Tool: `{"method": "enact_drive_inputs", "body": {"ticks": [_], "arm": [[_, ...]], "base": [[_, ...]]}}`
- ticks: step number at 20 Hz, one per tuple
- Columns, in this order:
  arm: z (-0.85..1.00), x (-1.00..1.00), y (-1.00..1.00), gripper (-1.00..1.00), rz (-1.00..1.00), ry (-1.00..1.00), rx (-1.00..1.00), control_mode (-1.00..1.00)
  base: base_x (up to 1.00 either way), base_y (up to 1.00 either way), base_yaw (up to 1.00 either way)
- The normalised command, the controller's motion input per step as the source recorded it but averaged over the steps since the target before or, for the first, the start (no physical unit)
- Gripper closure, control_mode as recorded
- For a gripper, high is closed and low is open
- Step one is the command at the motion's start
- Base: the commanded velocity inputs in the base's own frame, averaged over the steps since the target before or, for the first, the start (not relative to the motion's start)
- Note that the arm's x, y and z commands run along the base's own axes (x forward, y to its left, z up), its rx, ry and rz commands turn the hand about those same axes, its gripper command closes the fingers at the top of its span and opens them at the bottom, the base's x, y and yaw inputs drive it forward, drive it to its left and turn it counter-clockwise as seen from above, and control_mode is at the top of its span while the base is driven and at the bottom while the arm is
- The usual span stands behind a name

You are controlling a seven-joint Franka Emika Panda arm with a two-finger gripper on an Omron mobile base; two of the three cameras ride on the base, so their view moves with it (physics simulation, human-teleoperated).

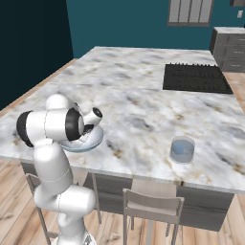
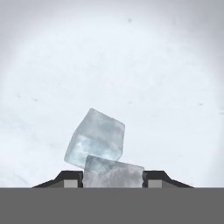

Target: There are four ice cubes in the ice bowl. Place two ice cubes in each glass of water.

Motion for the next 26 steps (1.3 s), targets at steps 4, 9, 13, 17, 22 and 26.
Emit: {"method": "enact_drive_inputs", "body": {"ticks": [4, 9, 13, 17, 22, 26], "arm": [[0.32, 0.0, -0.08, 1.0, -0.03, 0.0, 0.0, -1.0], [0.57, 0.0, -0.18, 1.0, 0.0, 0.0, 0.0, -1.0], [0.54, 0.0, -0.22, 1.0, 0.0, 0.0, 0.0, -1.0], [0.66, 0.0, -0.19, 1.0, 0.04, 0.13, 0.0, -1.0], [0.55, -0.21, -0.08, 1.0, 0.21, 0.17, 0.0, -1.0], [0.1, -0.35, 0.0, 1.0, 0.42, 0.08, -0.01, -1.0]], "base": [[0.0, 0.0, 0.0], [0.0, 0.0, 0.0], [0.0, 0.0, 0.0], [0.0, 0.0, 0.0], [0.0, 0.0, 0.0], [0.0, 0.0, 0.0]]}}
